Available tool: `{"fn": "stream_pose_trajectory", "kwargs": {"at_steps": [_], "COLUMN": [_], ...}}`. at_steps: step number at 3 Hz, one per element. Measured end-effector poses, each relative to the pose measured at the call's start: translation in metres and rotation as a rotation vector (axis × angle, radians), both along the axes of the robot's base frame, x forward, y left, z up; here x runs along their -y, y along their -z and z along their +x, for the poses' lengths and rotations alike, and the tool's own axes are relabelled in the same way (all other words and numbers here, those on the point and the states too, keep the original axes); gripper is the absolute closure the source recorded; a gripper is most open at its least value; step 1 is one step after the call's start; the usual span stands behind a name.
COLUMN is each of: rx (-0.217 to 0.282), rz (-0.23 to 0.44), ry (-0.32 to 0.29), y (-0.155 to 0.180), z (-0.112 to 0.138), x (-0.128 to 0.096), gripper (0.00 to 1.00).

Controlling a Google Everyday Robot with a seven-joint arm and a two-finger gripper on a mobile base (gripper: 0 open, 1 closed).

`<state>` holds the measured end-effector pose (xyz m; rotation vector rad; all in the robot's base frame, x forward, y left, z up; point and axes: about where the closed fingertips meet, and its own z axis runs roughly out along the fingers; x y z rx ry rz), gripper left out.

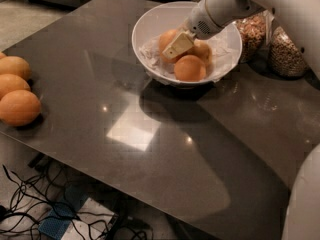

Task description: Pick orange from white bowl

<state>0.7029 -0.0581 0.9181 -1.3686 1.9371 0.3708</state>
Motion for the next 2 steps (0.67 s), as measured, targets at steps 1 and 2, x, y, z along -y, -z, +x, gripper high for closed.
{"fn": "stream_pose_trajectory", "kwargs": {"at_steps": [1, 2], "rx": [0.037, 0.075], "rz": [0.029, 0.026], "ry": [-0.002, 0.011], "y": [-0.02, -0.039], "z": [-0.005, -0.009], "x": [0.006, 0.017], "gripper": [1.0, 1.0]}}
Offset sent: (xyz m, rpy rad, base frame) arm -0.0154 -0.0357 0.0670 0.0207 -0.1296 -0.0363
